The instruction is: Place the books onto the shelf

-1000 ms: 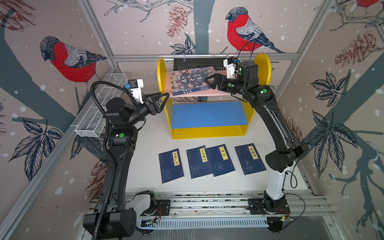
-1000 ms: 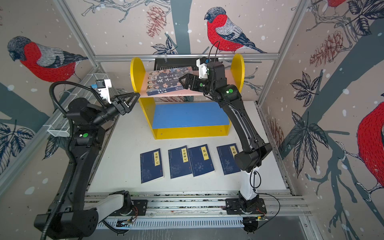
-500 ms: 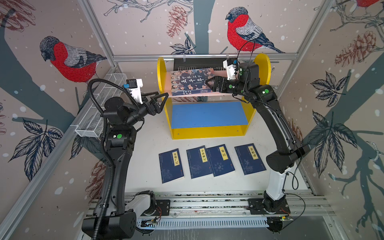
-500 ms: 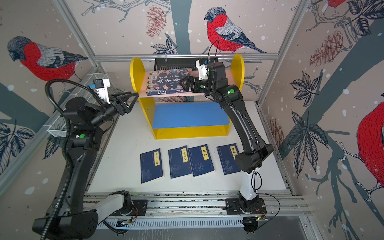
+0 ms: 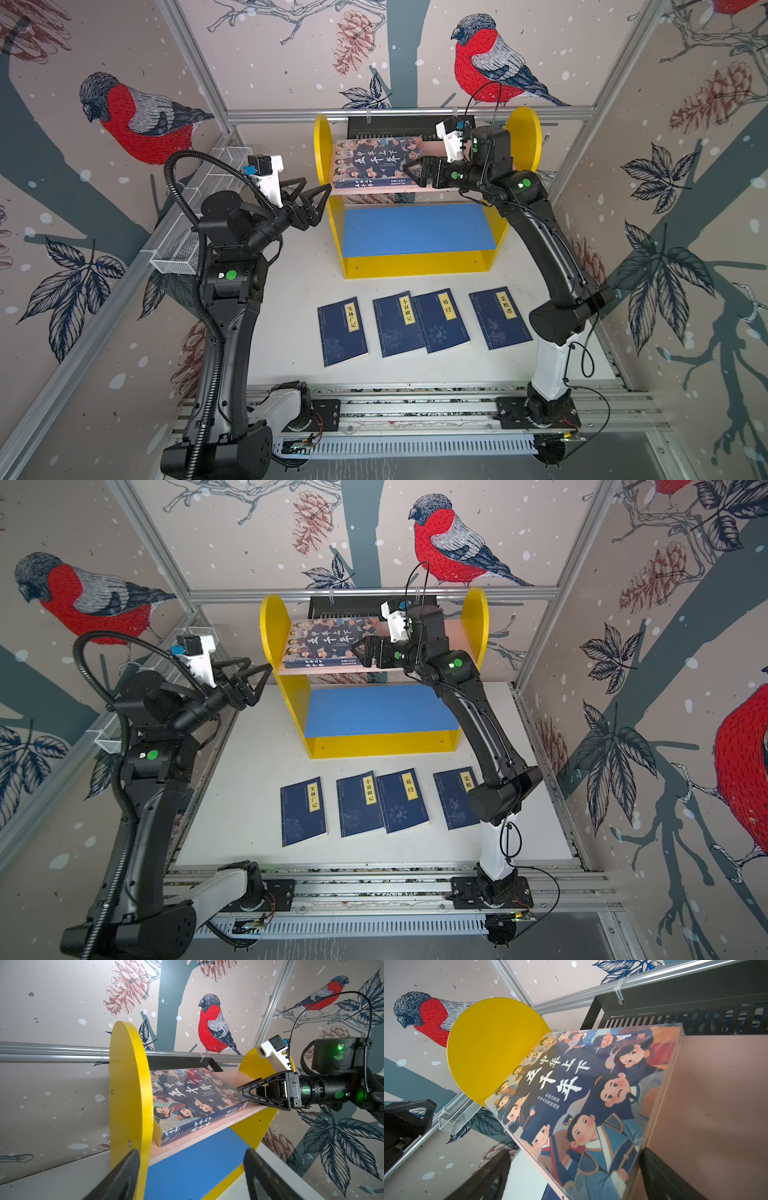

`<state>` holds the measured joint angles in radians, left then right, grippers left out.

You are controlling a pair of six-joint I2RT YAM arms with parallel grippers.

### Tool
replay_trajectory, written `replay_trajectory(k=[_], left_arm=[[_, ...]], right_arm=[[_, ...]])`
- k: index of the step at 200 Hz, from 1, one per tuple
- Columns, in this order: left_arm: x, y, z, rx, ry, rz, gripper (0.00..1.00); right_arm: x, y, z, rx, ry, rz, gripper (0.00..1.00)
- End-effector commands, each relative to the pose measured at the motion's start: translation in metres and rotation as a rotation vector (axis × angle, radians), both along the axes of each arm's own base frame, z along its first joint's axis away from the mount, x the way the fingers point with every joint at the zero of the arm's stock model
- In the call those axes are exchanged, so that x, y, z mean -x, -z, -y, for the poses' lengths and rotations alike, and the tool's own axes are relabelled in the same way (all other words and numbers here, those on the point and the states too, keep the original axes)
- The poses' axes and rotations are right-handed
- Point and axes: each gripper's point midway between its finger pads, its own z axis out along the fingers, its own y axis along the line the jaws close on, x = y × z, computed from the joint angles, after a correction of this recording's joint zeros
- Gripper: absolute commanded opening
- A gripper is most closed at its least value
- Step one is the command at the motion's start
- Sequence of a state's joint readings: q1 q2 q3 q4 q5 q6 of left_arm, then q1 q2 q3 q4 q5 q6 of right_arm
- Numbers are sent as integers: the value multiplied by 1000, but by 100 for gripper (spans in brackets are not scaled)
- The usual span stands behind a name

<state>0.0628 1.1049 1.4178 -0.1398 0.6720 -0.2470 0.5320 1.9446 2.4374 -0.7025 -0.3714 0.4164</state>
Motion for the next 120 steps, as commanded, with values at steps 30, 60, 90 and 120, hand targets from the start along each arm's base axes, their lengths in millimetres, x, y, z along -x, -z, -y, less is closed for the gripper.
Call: replay_trajectory(k=[30, 60, 90, 120], left_arm=[[-1, -14, -5, -1, -36, 35, 80], [-3, -17, -7, 6, -43, 36, 81], [-7, -16, -7, 16, -42, 29, 81], [-9, -15, -7, 24, -36, 26, 81]], right_arm=[[-30, -1, 25, 6, 118, 31, 98], [-41, -2, 28, -36, 105, 27, 98], [-49, 1, 24, -69, 71, 10, 98], [-49, 3, 14, -95, 20, -6, 98]])
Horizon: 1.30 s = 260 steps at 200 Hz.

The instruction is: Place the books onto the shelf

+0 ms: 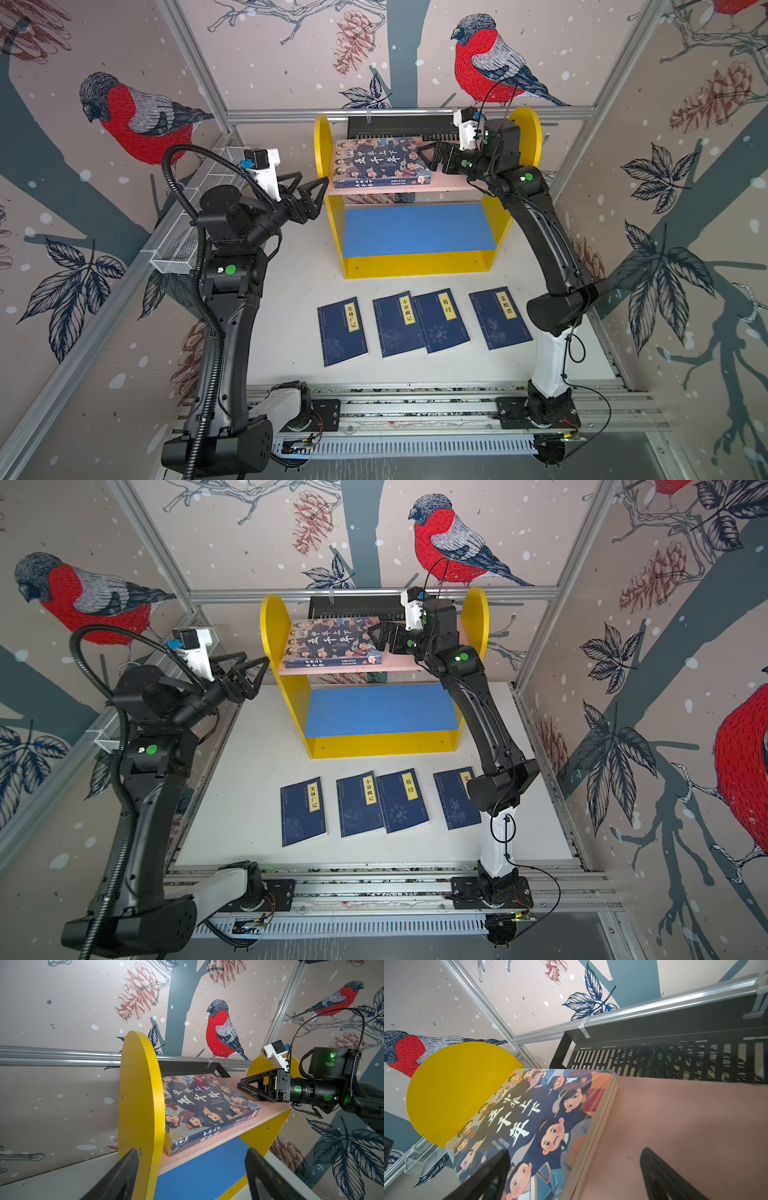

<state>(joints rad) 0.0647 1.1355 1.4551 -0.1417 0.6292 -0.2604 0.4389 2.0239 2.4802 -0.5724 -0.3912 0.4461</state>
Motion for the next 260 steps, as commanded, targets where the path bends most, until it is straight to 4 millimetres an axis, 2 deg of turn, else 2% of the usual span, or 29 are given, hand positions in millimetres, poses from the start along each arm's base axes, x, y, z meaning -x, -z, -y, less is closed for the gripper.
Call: replay_trajectory(k=[1, 93, 170, 260], left_arm=[[1, -9, 0, 10, 8, 27, 81], [1, -9, 4, 21, 33, 29, 81], [5, -13, 5, 23, 39, 43, 81], [6, -15, 5, 24, 39, 46, 82]], right_arm=[[4, 10, -11, -29, -63, -62, 98], [16, 18, -34, -45, -148, -102, 97], [22, 14, -50, -84, -218, -105, 96], [32, 10, -56, -92, -256, -107, 95]])
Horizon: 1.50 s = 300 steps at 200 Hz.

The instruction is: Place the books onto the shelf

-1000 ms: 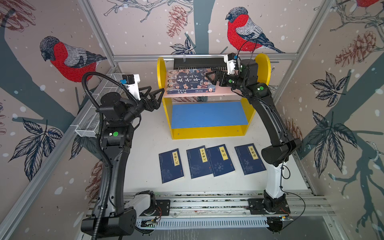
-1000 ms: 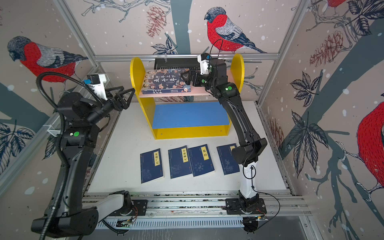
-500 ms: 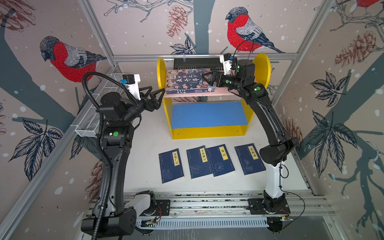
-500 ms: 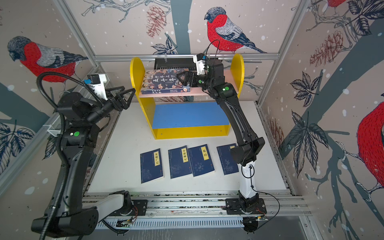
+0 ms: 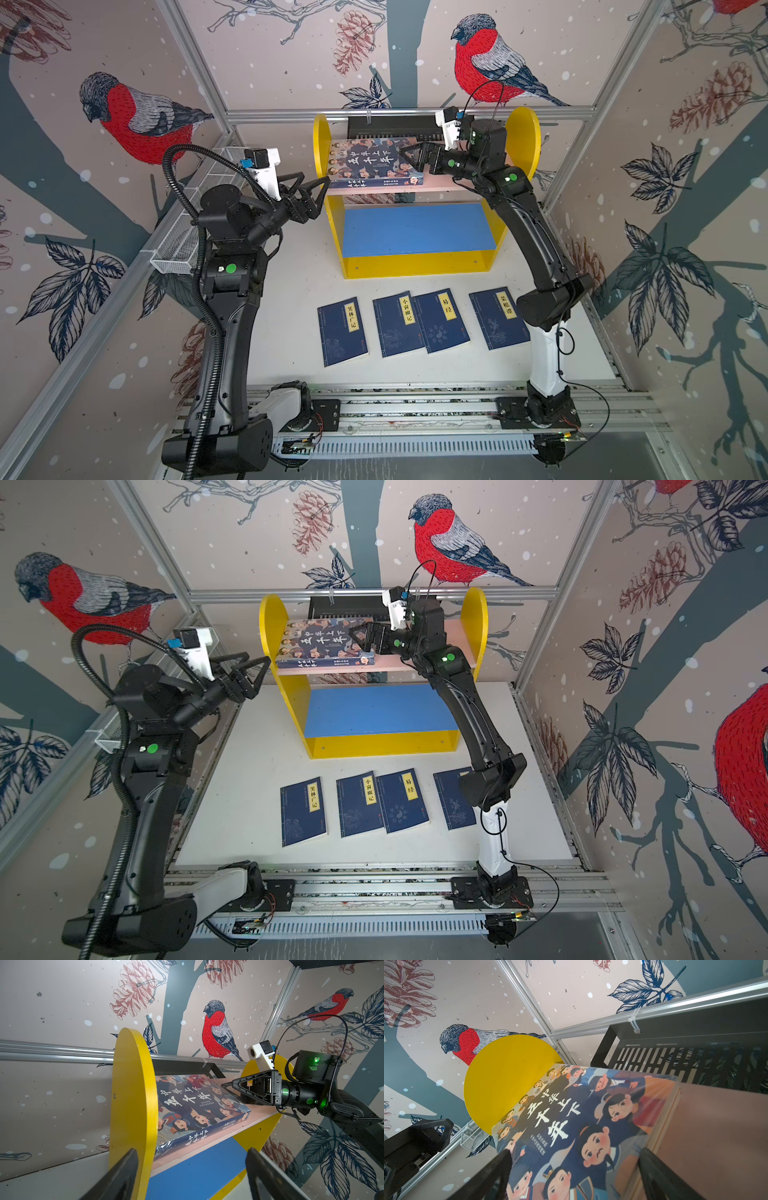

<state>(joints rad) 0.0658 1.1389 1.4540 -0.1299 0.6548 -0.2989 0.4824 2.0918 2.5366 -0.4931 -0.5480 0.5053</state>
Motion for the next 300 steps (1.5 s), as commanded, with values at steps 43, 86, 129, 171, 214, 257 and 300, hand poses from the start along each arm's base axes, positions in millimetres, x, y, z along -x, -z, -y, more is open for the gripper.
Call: replay_trajectory(k=[43, 86, 129, 171, 214, 257, 300], left_arm=[[8, -10, 1, -6, 8, 51, 82], [12, 0, -3, 16, -21, 4, 84], [26, 59, -5, 11, -47, -140, 85], [43, 149, -4, 49, -49, -362, 83], [47, 236, 0, 131, -37, -595, 81], [40, 299, -14, 179, -147, -741, 80], [50, 368, -39, 187, -303, -927, 79]], right_arm=[[20, 12, -9, 6, -65, -104, 96], [9, -12, 23, -4, 71, -38, 100], [26, -93, 91, -108, 209, 157, 100], [113, -103, 103, -54, 240, 239, 100], [234, -9, 101, -40, 130, 161, 97], [292, 110, 92, 27, 11, -30, 95], [297, 209, 54, 90, -46, -225, 92]])
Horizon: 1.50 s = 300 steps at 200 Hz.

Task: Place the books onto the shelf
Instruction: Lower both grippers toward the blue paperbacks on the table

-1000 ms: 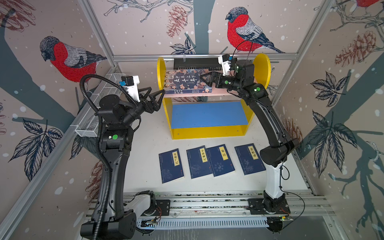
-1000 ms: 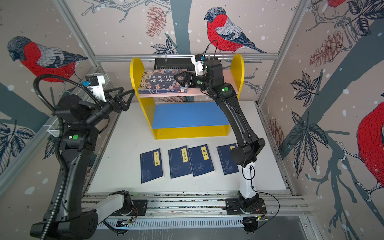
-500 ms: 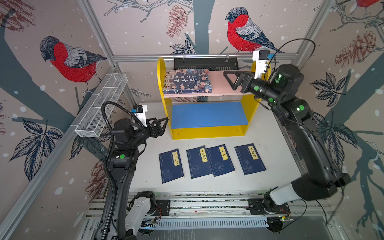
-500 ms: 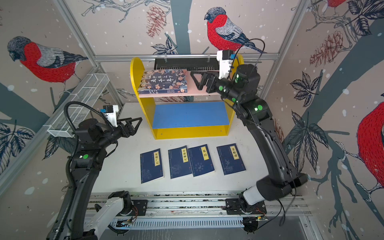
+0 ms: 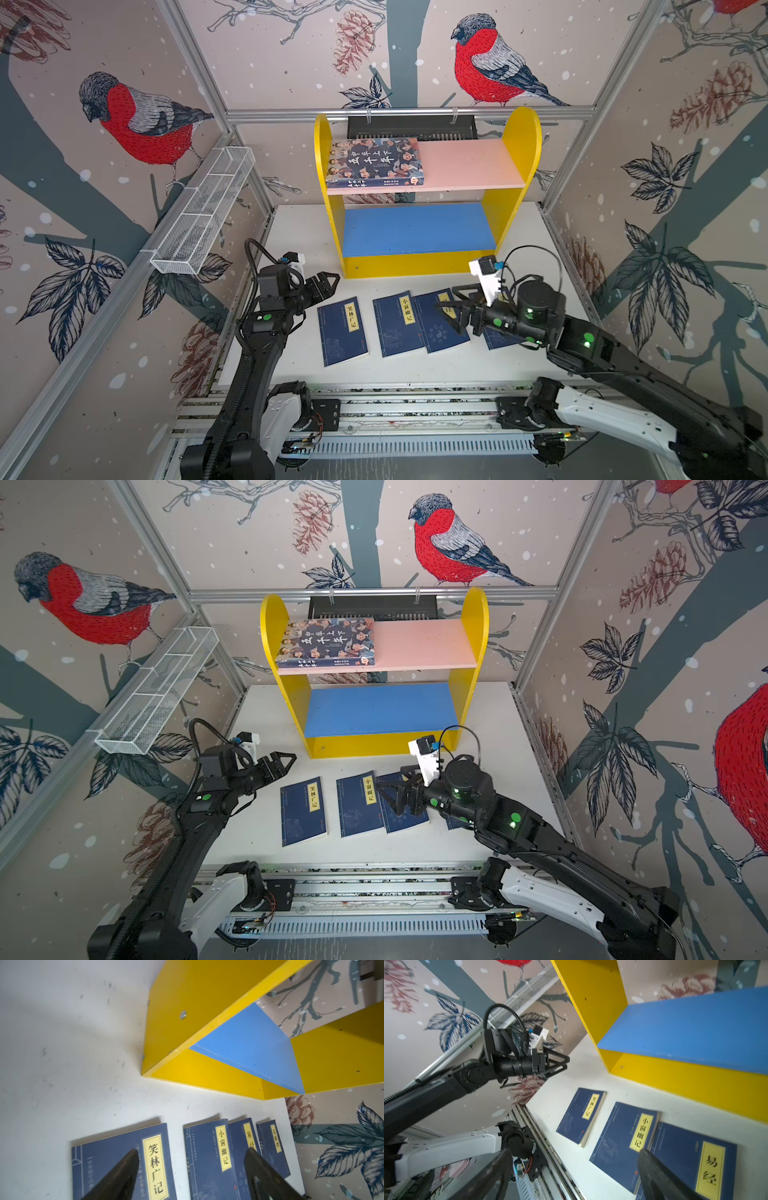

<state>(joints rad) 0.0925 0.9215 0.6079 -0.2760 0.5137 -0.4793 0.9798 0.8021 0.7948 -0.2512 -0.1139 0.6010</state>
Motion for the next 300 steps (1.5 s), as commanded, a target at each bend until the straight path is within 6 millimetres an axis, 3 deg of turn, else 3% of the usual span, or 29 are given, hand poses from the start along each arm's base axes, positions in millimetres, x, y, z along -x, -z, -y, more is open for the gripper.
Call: replay_trajectory(k=[1, 30, 74, 106, 141, 189, 241, 300], left_arm=[[4, 28, -14, -21, -85, -79, 79], [21, 72, -30, -32, -200, -212, 76], [21, 95, -37, -63, -213, -285, 74], [25, 111, -39, -91, -198, -356, 70], [29, 125, -43, -121, -201, -414, 68], [35, 142, -35, -102, -160, -483, 68], [34, 137, -3, -61, -26, -438, 62], [33, 131, 15, 7, 44, -404, 56]], right_arm=[[-4, 18, -18, -73, 13, -63, 92], [-6, 56, -37, -62, -13, -162, 92], [-8, 83, -72, -26, -106, -230, 94], [-28, 123, -96, 64, -103, -355, 92], [-28, 152, -127, 66, -198, -440, 86], [-31, 174, -158, 86, -269, -496, 82], [-50, 217, -169, 184, -257, -600, 80], [-61, 234, -175, 168, -268, -655, 76]])
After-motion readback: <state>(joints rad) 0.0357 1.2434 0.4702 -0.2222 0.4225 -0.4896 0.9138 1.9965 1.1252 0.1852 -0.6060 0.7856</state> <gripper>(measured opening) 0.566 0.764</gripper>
